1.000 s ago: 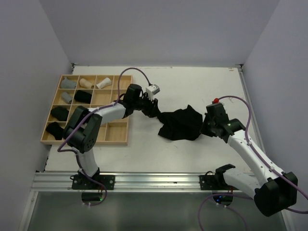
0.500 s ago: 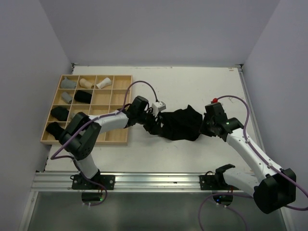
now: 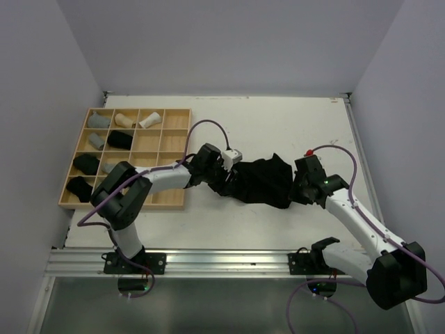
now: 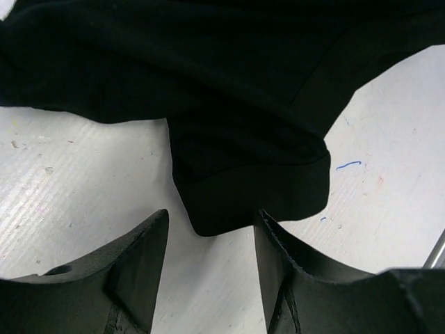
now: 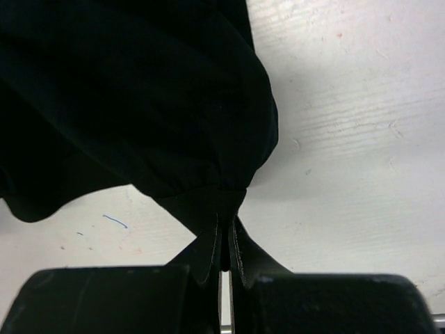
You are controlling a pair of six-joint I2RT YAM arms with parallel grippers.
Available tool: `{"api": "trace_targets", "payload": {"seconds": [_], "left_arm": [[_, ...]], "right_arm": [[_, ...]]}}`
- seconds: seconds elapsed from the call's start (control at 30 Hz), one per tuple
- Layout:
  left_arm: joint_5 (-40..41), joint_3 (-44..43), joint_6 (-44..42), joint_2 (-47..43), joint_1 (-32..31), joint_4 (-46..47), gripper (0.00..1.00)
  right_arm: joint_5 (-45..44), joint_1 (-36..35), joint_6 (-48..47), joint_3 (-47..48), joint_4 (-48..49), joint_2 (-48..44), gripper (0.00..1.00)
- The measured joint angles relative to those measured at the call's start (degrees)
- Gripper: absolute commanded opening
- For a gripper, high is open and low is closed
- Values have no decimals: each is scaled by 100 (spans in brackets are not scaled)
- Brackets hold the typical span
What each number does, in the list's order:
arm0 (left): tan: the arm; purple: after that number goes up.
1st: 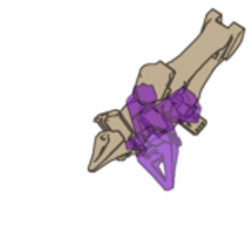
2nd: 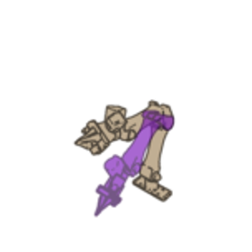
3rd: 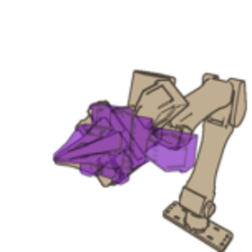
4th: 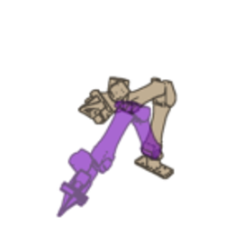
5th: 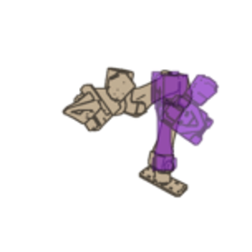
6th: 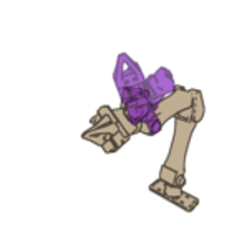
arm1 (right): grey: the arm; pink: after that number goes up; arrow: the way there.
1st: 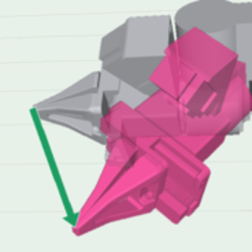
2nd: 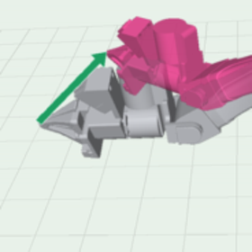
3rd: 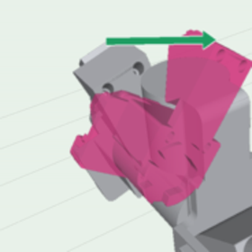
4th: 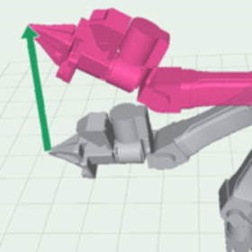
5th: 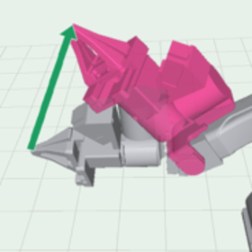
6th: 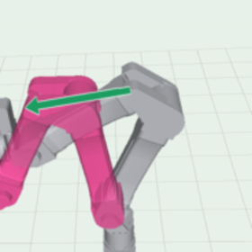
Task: Roll the underwear
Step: Flatten the underwear
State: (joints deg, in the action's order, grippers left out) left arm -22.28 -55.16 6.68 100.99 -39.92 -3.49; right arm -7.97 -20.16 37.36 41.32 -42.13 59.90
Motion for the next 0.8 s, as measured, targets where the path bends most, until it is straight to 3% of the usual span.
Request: {"api": "trace_targets", "payload": {"seconds": [0.07,0.17,0.2,0.3,0.5,0.67,0.8], "left_arm": [[-31,-2,17,109,0,28,54],[-216,-63,44,280,4,181,40],[-297,-81,57,334,4,227,24],[-448,-116,122,450,48,236,0],[-1202,-269,153,328,697,160,0],[-1834,-1565,448,291,1340,258,0],[-2310,-2479,1217,358,1399,1189,0]], "right_arm": [[2,0,2,-142,7,-4,0],[9,0,2,-275,15,-4,0],[11,0,0,-293,22,-2,0],[0,0,-33,-299,37,11,0],[-306,20,-411,289,-68,160,0],[-907,348,-1204,1799,131,922,0],[-1014,804,-1808,2964,435,1561,0]]}}
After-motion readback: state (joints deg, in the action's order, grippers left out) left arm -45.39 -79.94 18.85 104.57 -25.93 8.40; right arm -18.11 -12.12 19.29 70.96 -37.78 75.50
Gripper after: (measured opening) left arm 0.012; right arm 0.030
